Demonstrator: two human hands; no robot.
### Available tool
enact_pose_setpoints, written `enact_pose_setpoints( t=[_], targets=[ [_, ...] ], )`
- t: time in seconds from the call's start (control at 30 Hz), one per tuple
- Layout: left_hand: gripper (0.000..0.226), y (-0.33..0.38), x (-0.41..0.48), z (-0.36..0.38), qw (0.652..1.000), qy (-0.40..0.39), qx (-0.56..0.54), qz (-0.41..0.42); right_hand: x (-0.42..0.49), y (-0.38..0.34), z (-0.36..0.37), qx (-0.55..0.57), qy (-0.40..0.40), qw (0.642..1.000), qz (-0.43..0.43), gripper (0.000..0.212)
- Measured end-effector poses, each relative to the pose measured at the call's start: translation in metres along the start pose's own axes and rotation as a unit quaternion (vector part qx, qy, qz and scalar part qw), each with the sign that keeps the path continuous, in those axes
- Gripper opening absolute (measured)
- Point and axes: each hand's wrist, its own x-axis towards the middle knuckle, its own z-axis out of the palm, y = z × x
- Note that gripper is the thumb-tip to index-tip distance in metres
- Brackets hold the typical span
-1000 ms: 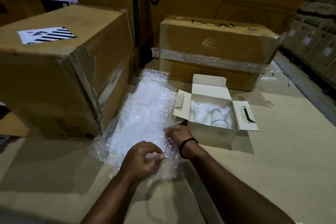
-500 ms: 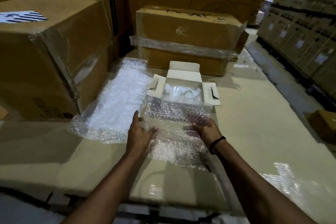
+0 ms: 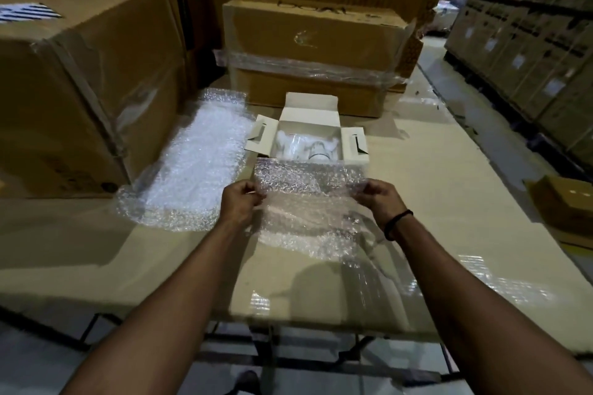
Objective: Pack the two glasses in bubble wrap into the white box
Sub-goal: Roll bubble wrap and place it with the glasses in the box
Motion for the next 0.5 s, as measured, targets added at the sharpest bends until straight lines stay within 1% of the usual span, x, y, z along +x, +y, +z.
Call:
enact_pose_setpoints(
  t=[0.1,0.13,0.2,0.23,0.27,0.3,0.37,0.43,0.5],
  targets=[
    [0.044,-0.002,0.016,-0.002,1.0,-0.013,0.002,-0.014,-0.001,0.004,-0.003,-0.047,-0.023,0.999,0.005,0.014],
    [0.044,-0.002,0.019,-0.002,1.0,-0.021,0.007,-0.018,-0.003,0.007,-0.005,-0.072,-0.037,0.997,0.001,0.015],
    [0.034,-0.003,0.024,-0.004,0.999,-0.034,0.005,-0.028,-0.003,0.015,-0.009,-0.15,-0.071,0.986,-0.019,0.022],
    [0.032,-0.005,0.028,-0.005,0.999,-0.038,0.001,-0.027,-0.001,0.019,-0.011,-0.209,-0.092,0.973,-0.032,0.03],
    [0.034,-0.007,0.031,-0.007,0.999,-0.042,0.007,-0.015,-0.001,0.021,-0.012,-0.278,-0.11,0.953,-0.036,0.038],
    [0.038,-0.01,0.033,-0.009,0.999,-0.044,0.024,0.012,-0.002,0.021,-0.012,-0.345,-0.126,0.929,-0.036,0.045],
    [0.037,-0.01,0.031,-0.014,0.996,-0.043,0.046,0.061,0.0,0.025,-0.011,-0.446,-0.15,0.881,-0.051,0.059],
    [0.031,-0.008,0.025,-0.017,0.99,-0.074,0.054,0.103,-0.002,0.026,-0.013,-0.49,-0.161,0.853,-0.082,0.061],
    [0.023,-0.011,0.022,-0.019,0.966,-0.145,0.13,0.172,-0.007,0.025,-0.017,-0.525,-0.183,0.82,-0.134,0.051]
  ],
)
